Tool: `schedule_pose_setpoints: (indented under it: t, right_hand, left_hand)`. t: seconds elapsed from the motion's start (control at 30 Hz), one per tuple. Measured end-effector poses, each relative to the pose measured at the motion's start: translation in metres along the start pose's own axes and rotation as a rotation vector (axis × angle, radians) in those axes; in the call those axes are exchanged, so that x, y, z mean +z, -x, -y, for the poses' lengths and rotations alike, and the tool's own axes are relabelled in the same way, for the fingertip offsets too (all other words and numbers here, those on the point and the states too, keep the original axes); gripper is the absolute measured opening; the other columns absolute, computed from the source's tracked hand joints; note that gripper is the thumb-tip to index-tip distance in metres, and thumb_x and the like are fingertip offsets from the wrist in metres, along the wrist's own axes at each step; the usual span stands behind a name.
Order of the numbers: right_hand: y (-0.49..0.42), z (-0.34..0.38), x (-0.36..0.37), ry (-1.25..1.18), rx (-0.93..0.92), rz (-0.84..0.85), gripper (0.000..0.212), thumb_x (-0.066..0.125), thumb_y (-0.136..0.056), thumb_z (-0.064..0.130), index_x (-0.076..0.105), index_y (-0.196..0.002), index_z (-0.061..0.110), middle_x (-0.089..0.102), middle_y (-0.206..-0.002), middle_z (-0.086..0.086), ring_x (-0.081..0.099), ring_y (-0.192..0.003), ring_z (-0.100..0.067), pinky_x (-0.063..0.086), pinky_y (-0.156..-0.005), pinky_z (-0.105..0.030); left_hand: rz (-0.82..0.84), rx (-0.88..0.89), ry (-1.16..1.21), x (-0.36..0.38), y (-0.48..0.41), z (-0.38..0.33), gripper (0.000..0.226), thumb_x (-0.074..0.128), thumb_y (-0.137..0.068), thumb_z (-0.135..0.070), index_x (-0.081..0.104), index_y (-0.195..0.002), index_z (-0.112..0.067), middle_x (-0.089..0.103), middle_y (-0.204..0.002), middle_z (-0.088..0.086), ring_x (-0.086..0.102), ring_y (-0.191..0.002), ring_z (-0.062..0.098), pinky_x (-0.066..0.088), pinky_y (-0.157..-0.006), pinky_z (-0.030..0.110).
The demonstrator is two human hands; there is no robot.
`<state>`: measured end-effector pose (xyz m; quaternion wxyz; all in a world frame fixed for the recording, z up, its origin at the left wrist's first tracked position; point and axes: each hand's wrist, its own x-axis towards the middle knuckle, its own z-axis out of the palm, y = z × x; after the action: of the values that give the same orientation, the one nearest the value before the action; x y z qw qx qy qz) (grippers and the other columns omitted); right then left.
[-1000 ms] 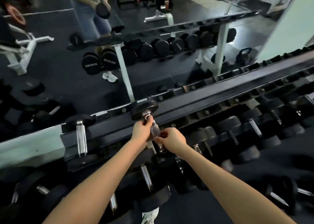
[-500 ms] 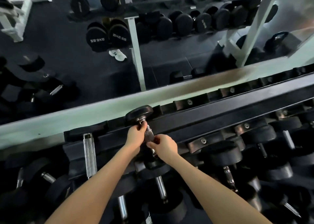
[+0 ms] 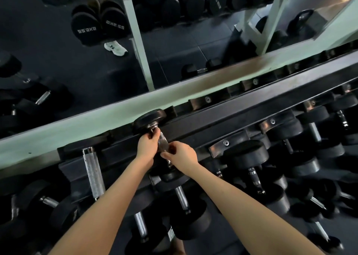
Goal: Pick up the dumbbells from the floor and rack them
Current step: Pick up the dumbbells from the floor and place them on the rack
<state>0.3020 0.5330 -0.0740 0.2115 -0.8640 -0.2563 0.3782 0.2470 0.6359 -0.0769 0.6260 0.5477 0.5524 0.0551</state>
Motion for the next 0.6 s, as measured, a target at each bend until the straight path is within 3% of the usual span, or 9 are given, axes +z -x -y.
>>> schedule_pose_setpoints:
  t: [0.07,0.2,0.23,0.33,0.4,0.53,0.6]
  right_hand:
    - [0.005,0.000,-0.002,-0.008,-0.006,-0.036,0.040,0.062,-0.085,0.048,0.061,-0.111,0.018,0.069,-0.105,0.000,0.063,-0.096,-0.019,0.050,-0.080,-0.033]
    - [0.025,-0.009,-0.010,-0.081,0.016,-0.126,0.050,0.060,-0.087,0.047,0.055,-0.127,0.017,0.065,-0.121,0.002,0.060,-0.112,-0.017,0.045,-0.090,-0.028]
    - [0.033,-0.014,-0.013,-0.109,0.025,-0.146,0.051,0.060,-0.088,0.047,0.054,-0.128,0.017,0.065,-0.123,0.003,0.059,-0.114,-0.017,0.044,-0.091,-0.027]
    - [0.064,-0.033,-0.024,-0.175,0.048,-0.190,0.049,0.060,-0.088,0.045,0.054,-0.128,0.017,0.065,-0.125,0.002,0.059,-0.116,-0.016,0.043,-0.095,-0.028]
    - [0.091,-0.051,-0.032,-0.222,0.075,-0.228,0.047,0.060,-0.088,0.044,0.056,-0.127,0.017,0.067,-0.121,0.002,0.059,-0.116,-0.016,0.045,-0.098,-0.030]
    - [0.164,-0.105,-0.041,-0.312,0.124,-0.321,0.044,0.061,-0.088,0.044,0.058,-0.123,0.018,0.068,-0.116,0.002,0.060,-0.111,-0.017,0.047,-0.096,-0.033]
    - [0.213,-0.141,-0.041,-0.367,0.156,-0.389,0.042,0.061,-0.087,0.044,0.059,-0.121,0.018,0.068,-0.112,0.003,0.062,-0.107,-0.015,0.048,-0.094,-0.032]
  left_hand:
    - [-0.020,0.004,-0.060,-0.001,0.005,-0.005,0.034,0.051,-0.093,-0.037,0.062,-0.102,-0.006,0.063,-0.099,0.008,0.061,-0.100,0.027,0.050,-0.095,0.044]
    - [-0.064,0.082,-0.313,-0.005,0.018,-0.008,0.037,0.048,-0.094,-0.037,0.061,-0.077,-0.007,0.064,-0.085,0.010,0.061,-0.097,0.033,0.045,-0.080,0.035]
    - [-0.088,0.108,-0.395,-0.005,0.023,-0.009,0.037,0.047,-0.094,-0.037,0.062,-0.082,-0.005,0.065,-0.091,0.014,0.060,-0.101,0.034,0.044,-0.082,0.035]
    - [-0.179,0.181,-0.596,-0.003,0.043,-0.012,0.047,0.044,-0.093,-0.041,0.056,-0.120,-0.005,0.061,-0.119,0.019,0.056,-0.111,0.036,0.044,-0.091,0.040]
    - [-0.191,0.261,-0.655,0.007,0.063,-0.013,0.046,0.044,-0.092,-0.041,0.056,-0.120,-0.007,0.062,-0.118,0.018,0.057,-0.108,0.037,0.046,-0.092,0.043]
    - [-0.049,0.523,-0.592,0.053,0.134,-0.009,0.030,0.048,-0.093,-0.031,0.063,-0.100,-0.006,0.064,-0.096,0.011,0.059,-0.102,0.036,0.046,-0.088,0.042]
    - [0.086,0.584,-0.537,0.082,0.180,0.004,0.027,0.049,-0.093,-0.029,0.064,-0.098,-0.007,0.066,-0.098,0.011,0.060,-0.103,0.033,0.046,-0.090,0.039]
